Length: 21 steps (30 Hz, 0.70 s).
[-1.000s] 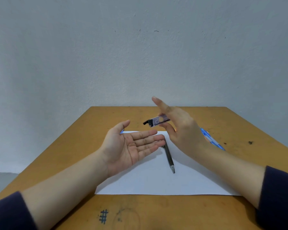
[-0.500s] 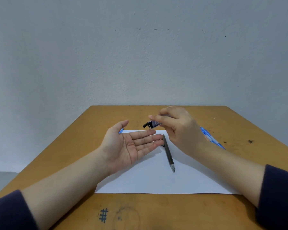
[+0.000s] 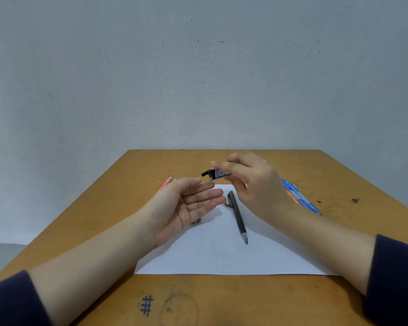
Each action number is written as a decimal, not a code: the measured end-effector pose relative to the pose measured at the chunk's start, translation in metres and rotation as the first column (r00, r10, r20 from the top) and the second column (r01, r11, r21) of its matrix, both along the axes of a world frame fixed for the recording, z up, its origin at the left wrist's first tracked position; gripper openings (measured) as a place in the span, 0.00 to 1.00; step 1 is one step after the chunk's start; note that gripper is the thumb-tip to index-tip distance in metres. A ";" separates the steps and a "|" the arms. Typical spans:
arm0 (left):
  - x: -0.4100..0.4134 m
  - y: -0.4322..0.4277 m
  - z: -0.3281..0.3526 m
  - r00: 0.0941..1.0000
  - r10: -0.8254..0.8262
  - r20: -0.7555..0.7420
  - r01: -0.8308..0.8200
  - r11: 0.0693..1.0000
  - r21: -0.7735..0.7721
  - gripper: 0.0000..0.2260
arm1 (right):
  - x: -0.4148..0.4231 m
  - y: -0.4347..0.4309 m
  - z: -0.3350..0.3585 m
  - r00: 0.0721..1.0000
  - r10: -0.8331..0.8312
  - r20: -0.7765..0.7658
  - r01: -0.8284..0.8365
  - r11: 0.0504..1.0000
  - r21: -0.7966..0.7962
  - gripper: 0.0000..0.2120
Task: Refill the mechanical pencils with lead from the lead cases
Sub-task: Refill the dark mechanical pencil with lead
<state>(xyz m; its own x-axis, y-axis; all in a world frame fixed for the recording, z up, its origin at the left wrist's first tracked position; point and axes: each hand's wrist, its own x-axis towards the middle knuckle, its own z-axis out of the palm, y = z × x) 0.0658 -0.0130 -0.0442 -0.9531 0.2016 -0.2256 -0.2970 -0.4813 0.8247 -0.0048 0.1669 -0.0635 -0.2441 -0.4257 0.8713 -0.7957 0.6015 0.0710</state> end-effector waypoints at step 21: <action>-0.002 0.000 -0.002 0.973 0.225 -0.055 -0.229 0.971 -0.064 0.06 | 0.002 -0.002 -0.003 0.994 -0.020 0.110 0.028 0.997 -0.075 0.16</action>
<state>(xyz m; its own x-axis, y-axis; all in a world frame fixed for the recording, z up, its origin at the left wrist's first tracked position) 0.0638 -0.0133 -0.0466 -0.9821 -0.0357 -0.1848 -0.1464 -0.4726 0.8690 -0.0028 0.1645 -0.0667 -0.3485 -0.3521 0.8687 -0.7816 0.6207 -0.0620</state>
